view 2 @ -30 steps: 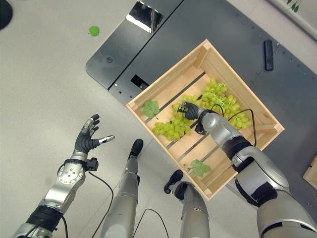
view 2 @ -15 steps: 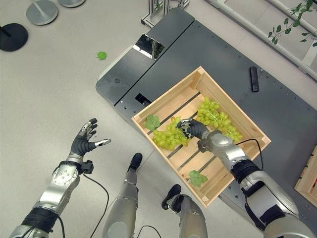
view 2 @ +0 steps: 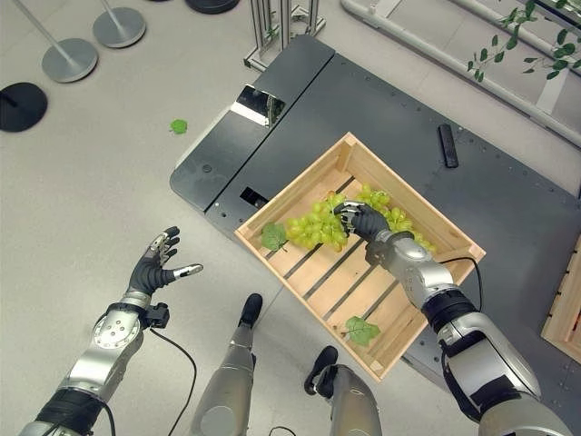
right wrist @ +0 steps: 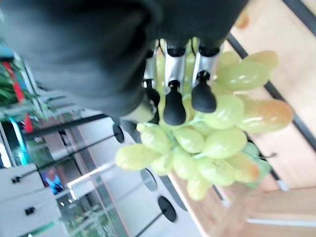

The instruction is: Pick up the fruits from the basket on one side to the basket on the other side

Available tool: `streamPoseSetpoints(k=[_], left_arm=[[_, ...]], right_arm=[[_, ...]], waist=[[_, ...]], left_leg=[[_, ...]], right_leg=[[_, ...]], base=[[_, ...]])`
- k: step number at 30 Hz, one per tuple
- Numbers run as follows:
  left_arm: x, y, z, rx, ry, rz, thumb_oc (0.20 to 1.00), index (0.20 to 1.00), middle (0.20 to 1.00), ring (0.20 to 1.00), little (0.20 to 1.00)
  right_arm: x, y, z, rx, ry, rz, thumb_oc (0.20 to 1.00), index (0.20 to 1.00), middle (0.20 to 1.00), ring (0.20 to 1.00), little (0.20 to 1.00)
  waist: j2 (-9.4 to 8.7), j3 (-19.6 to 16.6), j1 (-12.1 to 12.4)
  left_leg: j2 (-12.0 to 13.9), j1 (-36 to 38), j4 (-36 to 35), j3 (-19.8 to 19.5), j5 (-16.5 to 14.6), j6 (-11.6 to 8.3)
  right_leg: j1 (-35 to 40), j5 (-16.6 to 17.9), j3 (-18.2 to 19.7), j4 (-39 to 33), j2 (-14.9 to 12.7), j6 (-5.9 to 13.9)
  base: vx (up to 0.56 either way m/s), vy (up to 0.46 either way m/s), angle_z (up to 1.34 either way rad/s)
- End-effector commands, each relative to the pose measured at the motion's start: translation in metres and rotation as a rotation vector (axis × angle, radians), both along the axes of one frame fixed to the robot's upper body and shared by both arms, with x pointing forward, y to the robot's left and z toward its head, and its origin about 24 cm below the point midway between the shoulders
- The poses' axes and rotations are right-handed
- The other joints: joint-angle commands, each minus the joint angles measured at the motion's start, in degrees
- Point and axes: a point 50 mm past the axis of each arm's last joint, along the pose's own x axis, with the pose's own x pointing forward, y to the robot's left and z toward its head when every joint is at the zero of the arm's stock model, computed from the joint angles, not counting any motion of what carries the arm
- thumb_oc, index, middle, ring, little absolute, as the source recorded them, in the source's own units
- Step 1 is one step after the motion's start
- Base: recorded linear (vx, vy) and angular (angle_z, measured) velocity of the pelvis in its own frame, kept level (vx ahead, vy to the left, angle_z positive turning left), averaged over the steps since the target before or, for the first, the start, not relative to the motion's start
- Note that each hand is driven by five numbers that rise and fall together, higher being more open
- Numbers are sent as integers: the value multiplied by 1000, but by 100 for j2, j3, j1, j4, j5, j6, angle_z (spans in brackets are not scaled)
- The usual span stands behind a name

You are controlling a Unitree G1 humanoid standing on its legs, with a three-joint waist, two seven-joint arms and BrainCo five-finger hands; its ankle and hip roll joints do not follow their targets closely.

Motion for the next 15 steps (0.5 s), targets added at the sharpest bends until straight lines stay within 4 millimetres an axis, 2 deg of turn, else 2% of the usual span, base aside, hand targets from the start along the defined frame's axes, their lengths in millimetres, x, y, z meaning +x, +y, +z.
streamPoseSetpoints(k=[1,3,5,6,13,15], left_arm=[[-1,3,12,-36,-75,5,1000,1000,1000,1000,1000],[-5,5,7,-32,-58,12,1000,1000,1000,1000,1000],[-6,5,6,-28,-52,12,1000,1000,1000,1000,1000],[-7,8,4,-23,-43,23,1000,1000,1000,1000,1000],[-10,7,4,0,-41,6,1000,1000,1000,1000,1000],[-8,4,7,30,-49,-9,1000,1000,1000,1000,1000]], right_arm=[[7,9,45,130,-178,13,200,200,200,200,200],[7,7,60,236,-236,-20,200,200,200,200,200],[6,8,65,255,-258,-17,200,200,200,200,200],[5,8,76,269,-298,-10,200,200,200,200,200],[-1,8,99,244,-388,20,200,200,200,200,200],[-3,14,103,224,-401,50,200,200,200,200,200]], waist=[[-169,-252,-199],[-159,-331,-260],[-156,-364,-288],[-163,-443,-346],[-195,-599,-488],[-231,-635,-538]], left_leg=[[-193,411,269,261,-692,255],[-192,496,296,321,-768,272],[-186,515,300,341,-784,278],[-183,540,294,370,-783,290],[-181,617,319,453,-849,320],[-171,638,339,490,-875,324]], right_leg=[[334,1224,72,-1531,-58,501],[367,1206,163,-1527,-48,506],[369,1207,194,-1527,-48,509],[375,1229,246,-1556,-49,520],[406,1222,347,-1551,-44,525],[406,1227,407,-1558,-30,529]], base=[[30,30,-10],[45,31,-14],[40,28,-12],[45,25,-9],[21,12,-5],[14,6,-7]])
